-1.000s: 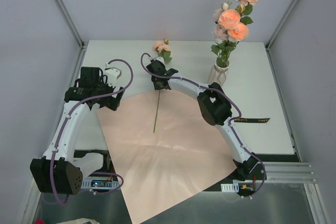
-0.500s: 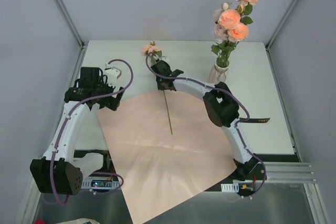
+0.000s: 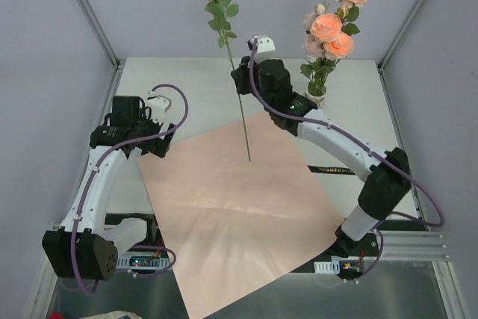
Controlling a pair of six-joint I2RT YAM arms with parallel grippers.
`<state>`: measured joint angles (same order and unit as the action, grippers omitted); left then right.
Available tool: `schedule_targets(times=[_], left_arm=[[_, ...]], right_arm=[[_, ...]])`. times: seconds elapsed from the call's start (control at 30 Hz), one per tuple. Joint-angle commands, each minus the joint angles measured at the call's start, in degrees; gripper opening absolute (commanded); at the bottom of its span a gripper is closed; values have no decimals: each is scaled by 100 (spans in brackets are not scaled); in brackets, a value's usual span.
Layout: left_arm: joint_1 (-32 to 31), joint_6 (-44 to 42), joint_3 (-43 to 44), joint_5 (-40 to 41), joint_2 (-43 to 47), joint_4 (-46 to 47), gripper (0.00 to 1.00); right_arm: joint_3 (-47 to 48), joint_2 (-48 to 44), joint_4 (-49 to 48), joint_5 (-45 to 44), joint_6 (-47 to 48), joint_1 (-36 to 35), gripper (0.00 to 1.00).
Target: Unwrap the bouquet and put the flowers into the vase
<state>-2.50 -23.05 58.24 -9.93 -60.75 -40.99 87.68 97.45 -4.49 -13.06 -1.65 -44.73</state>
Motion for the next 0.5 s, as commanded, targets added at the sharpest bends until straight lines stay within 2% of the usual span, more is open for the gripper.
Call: schedule_targets(times=[0.0,0.23,0.47], left_arm=[[83,72,47,-61,81,30,99],[92,90,100,-87,46,30,99],[101,99,117,-105,20,30,99]], right_arm=[[-339,-1051,-1710,260,1242,8,1],[-612,-2098,-2952,313,3387,174,1],[-787,-2783,-3031,401,3312,1264,1]])
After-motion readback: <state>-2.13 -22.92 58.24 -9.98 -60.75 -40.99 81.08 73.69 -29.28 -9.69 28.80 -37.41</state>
